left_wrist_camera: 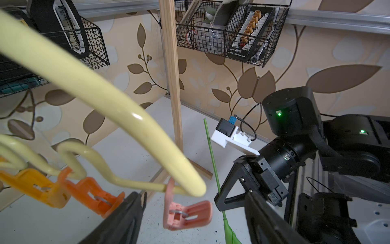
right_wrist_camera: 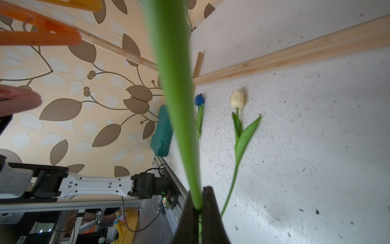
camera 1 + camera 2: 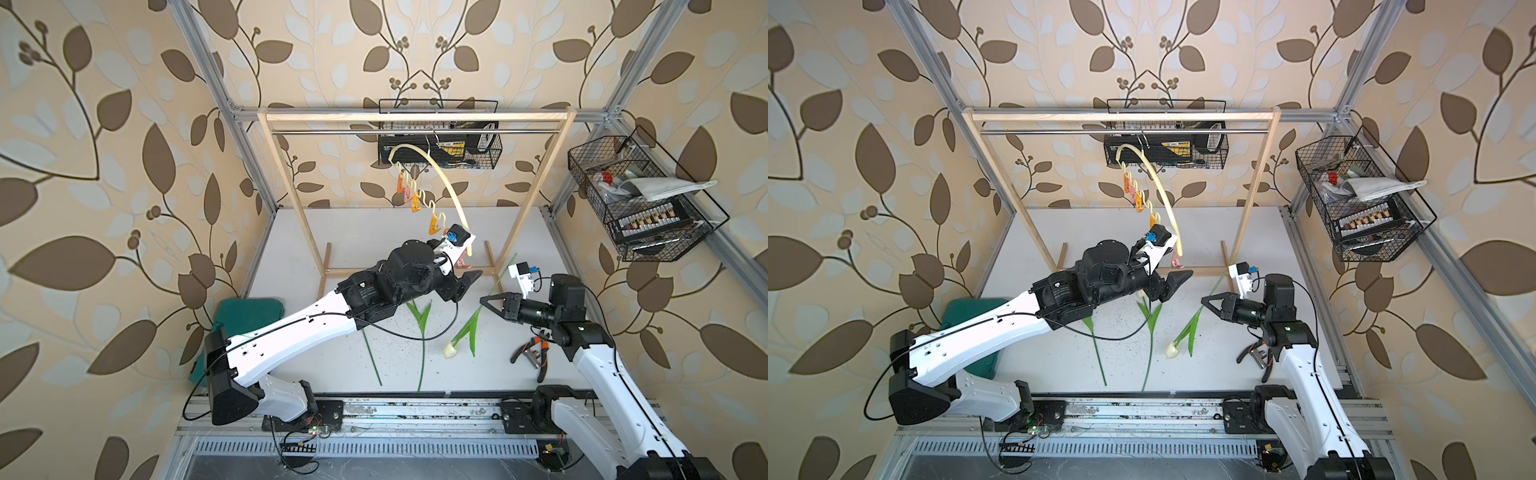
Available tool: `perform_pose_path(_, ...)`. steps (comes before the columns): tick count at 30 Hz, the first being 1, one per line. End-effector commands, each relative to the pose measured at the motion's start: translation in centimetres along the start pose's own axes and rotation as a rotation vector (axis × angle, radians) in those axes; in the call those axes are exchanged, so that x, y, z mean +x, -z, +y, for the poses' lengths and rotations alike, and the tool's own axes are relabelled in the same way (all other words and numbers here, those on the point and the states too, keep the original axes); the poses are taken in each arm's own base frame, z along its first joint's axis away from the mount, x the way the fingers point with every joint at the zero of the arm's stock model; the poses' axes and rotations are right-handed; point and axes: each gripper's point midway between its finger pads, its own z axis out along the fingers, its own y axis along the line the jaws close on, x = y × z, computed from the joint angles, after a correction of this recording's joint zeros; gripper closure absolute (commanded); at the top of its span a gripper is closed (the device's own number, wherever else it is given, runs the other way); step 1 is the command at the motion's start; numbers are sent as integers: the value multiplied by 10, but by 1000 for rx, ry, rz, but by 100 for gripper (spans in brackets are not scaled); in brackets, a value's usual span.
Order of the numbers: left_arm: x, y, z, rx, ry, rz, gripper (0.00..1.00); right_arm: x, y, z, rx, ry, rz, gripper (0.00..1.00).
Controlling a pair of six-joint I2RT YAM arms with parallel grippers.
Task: Dry the flowers on a clothes hanger
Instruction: Open the clamp at the hanger.
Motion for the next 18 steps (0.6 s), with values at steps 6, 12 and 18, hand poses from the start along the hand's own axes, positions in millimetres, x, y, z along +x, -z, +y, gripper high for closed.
perform_pose_path(6, -23, 0, 1, -20, -47, -60, 21, -3, 1, 11, -31, 34, 4, 97)
perform_pose_path(12, -24, -3, 4, -38, -58, -61, 24, -4, 1, 11, -31, 31, 3, 97)
perform_pose_path(18, -23, -7, 7, -56, -67, -49, 32, -4, 1, 11, -29, 31, 3, 97)
